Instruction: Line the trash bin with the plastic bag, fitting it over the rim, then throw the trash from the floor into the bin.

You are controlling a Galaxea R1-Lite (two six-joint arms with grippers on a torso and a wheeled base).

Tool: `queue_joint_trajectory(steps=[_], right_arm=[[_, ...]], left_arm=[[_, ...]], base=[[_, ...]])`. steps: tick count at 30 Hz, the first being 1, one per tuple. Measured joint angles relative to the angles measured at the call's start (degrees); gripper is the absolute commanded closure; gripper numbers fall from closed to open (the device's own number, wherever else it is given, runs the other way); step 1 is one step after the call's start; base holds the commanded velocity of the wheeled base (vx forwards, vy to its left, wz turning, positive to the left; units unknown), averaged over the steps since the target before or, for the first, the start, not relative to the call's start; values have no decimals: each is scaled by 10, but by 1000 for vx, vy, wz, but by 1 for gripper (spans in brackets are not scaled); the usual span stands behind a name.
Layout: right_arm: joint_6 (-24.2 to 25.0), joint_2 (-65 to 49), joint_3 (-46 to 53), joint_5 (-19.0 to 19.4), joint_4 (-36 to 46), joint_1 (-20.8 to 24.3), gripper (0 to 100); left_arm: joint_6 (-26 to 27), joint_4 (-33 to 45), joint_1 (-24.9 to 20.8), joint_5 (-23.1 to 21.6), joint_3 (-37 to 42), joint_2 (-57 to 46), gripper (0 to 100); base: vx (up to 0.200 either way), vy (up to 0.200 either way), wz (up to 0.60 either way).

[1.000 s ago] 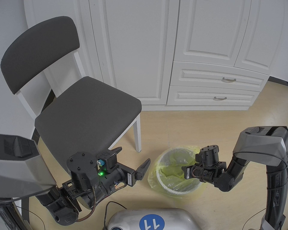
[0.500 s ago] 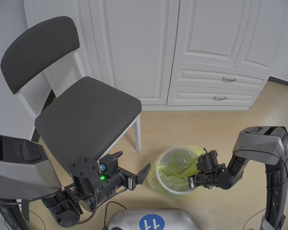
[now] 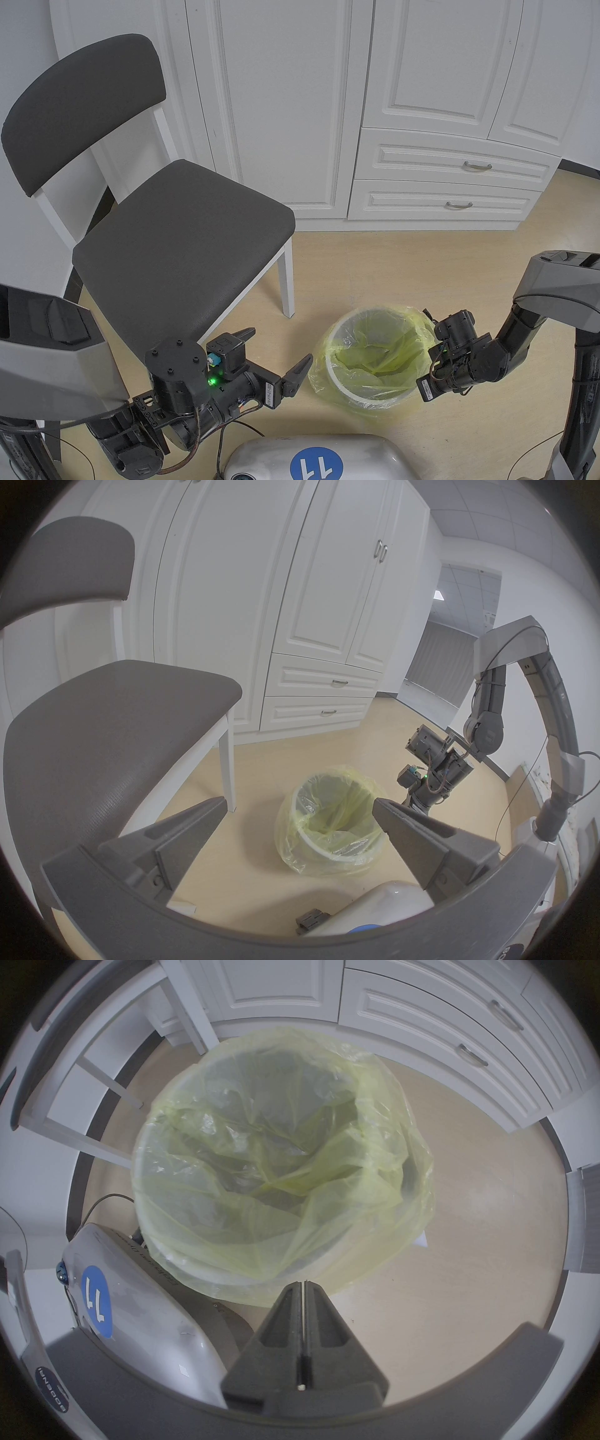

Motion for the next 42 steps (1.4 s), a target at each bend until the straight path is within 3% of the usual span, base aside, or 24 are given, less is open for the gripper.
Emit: queue_joint_trajectory(steps=[15, 24, 30, 33, 39, 42], right_arm=[[5, 38, -95, -1, 28, -78, 100], [10, 85, -242, 0, 108, -108, 100], [-25, 131, -358, 11, 177, -119, 100], [-45, 157, -406, 28, 186, -126, 100], [-54, 197, -464, 111, 187, -131, 100], [-53, 215, -487, 134, 187, -135, 100]], left_arm=[[-20, 0, 4, -2, 0, 7, 0], [-20, 0, 9, -2, -12, 22, 0], [-30, 0, 14, -2, -24, 40, 0], [-41, 0, 15, -2, -32, 51, 0], [-51, 0, 19, -2, -49, 76, 0], [-53, 0, 20, -2, -65, 93, 0]], base=[[0, 0, 0], [0, 0, 0], [0, 0, 0], [0, 0, 0], [0, 0, 0], [0, 0, 0]])
